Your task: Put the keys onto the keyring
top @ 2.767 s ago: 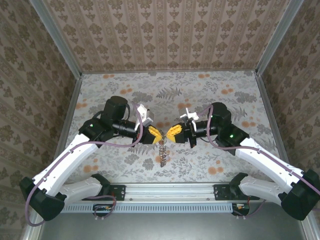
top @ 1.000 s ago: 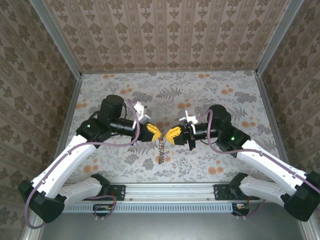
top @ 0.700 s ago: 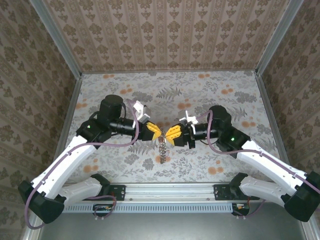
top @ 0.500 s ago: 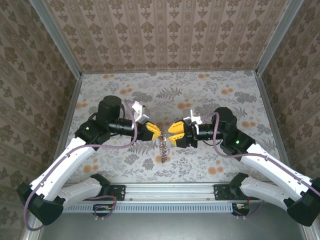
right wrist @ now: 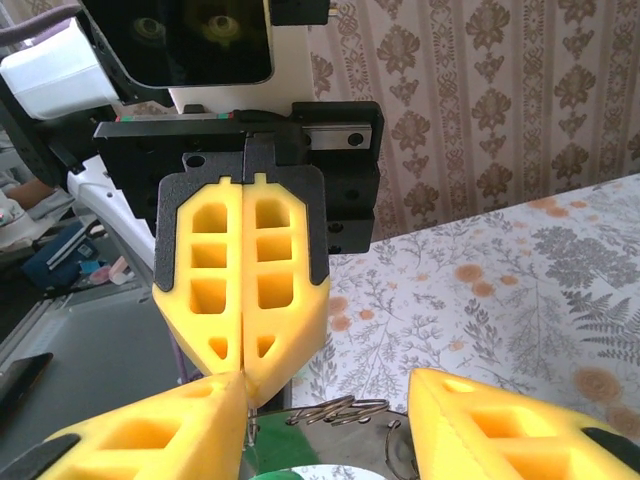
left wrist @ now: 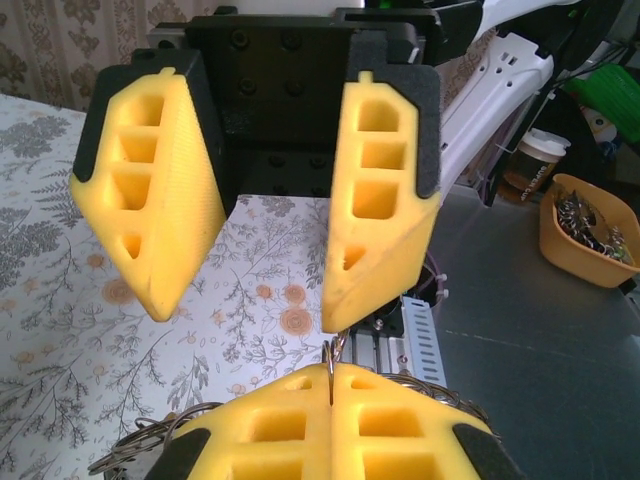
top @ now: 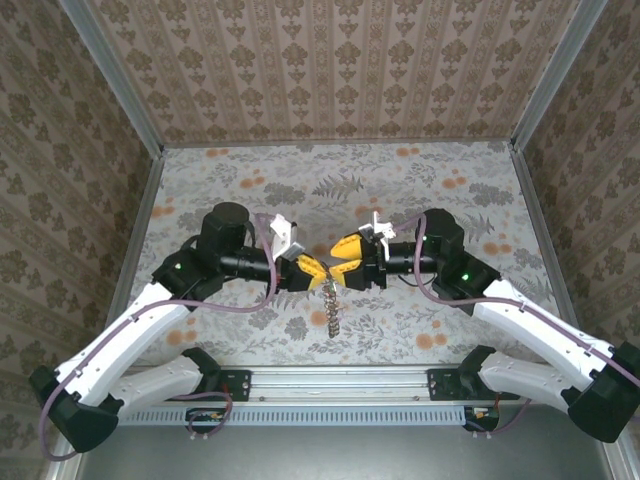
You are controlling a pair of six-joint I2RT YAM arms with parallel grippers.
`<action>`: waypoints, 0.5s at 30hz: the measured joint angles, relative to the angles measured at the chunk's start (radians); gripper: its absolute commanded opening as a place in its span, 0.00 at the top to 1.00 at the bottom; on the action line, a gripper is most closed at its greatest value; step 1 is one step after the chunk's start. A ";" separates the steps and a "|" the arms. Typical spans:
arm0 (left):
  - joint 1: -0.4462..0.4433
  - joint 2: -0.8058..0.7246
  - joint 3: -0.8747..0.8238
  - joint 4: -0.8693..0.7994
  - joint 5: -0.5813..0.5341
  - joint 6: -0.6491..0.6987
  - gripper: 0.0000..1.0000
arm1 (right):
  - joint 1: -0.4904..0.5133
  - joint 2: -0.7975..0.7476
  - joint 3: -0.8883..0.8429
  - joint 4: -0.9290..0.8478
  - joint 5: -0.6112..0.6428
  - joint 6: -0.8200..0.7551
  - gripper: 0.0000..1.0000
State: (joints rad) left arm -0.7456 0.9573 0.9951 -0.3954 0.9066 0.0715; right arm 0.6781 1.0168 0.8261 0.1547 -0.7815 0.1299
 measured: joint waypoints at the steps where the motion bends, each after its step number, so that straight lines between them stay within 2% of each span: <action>1: 0.000 -0.004 0.000 0.004 -0.002 0.000 1.00 | 0.000 0.002 0.003 -0.001 -0.010 0.001 0.54; 8: 0.001 -0.007 0.000 0.037 -0.014 -0.001 1.00 | 0.001 0.002 0.010 -0.013 -0.061 -0.003 0.54; 15: 0.001 -0.007 0.000 0.053 -0.009 -0.014 1.00 | 0.001 0.011 0.010 -0.031 -0.068 -0.018 0.60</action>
State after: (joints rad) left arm -0.7448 0.9504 0.9951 -0.3424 0.8978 0.0578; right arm 0.6788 1.0275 0.8356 0.1234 -0.8494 0.1116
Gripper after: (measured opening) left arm 0.055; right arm 0.424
